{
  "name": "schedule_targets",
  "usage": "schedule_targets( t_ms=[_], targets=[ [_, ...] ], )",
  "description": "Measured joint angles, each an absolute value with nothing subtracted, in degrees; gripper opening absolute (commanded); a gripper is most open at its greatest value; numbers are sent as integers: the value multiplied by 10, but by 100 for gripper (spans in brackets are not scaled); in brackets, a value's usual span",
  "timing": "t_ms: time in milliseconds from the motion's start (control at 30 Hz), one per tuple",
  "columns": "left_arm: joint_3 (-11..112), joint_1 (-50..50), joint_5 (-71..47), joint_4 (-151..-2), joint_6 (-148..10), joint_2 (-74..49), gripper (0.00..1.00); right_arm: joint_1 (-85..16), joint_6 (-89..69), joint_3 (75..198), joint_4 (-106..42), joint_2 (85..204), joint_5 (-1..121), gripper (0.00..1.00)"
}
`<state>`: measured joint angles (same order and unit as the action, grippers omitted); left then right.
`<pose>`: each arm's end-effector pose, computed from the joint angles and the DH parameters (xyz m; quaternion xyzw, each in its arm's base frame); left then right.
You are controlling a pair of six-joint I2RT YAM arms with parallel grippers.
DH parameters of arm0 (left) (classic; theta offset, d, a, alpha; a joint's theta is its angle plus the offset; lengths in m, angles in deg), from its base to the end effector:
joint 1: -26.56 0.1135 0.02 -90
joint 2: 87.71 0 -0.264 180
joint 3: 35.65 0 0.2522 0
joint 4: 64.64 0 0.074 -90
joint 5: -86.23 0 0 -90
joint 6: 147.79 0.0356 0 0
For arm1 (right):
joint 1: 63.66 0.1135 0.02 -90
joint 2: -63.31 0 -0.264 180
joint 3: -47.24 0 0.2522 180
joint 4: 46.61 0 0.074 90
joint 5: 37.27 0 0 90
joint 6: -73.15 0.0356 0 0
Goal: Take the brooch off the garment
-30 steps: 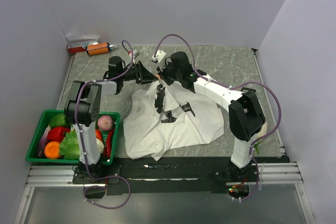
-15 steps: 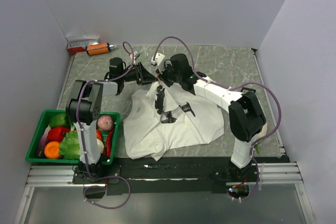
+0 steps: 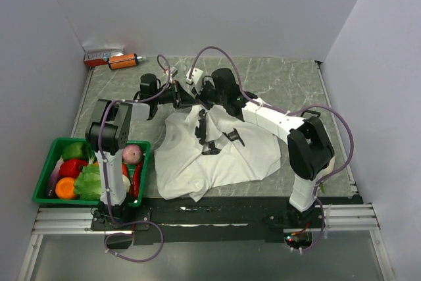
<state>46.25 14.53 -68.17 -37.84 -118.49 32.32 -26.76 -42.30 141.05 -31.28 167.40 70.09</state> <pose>0.4218 -0.1227 0.1688 0.0381 0.7355 -0.6499 0.1875 0.3373 0.2665 0.2779 -0.5018 0.6741 0.1796 0.5113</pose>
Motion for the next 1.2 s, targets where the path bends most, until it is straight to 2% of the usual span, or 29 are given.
schedule_targets(
  t_ms=[133, 233, 267, 333, 533, 767, 967, 1200],
  targets=[
    [462, 143, -682, -373, -1189, 325, 1, -263, -421, 1411, -326, 1668, 706, 0],
    [462, 144, -685, -361, -1190, 325, 1, -271, -391, 1417, -321, 1667, 706, 16],
    [462, 144, -687, -358, -1190, 325, 1, -280, -377, 1423, -315, 1667, 711, 25],
    [460, 144, -694, -344, -1193, 325, 1, -303, -355, 1439, -302, 1667, 729, 33],
    [436, 146, -725, -266, -1226, 325, 1, -380, -326, 1492, -239, 1669, 855, 34],
    [429, 149, -759, -154, -1288, 325, 1, -394, -296, 1547, -149, 1707, 1027, 52],
    [424, 149, -770, -108, -1314, 325, 1, -392, -294, 1546, -108, 1734, 1090, 52],
    [420, 149, -777, -79, -1332, 325, 1, -392, -301, 1545, -86, 1737, 1102, 49]
  ],
)
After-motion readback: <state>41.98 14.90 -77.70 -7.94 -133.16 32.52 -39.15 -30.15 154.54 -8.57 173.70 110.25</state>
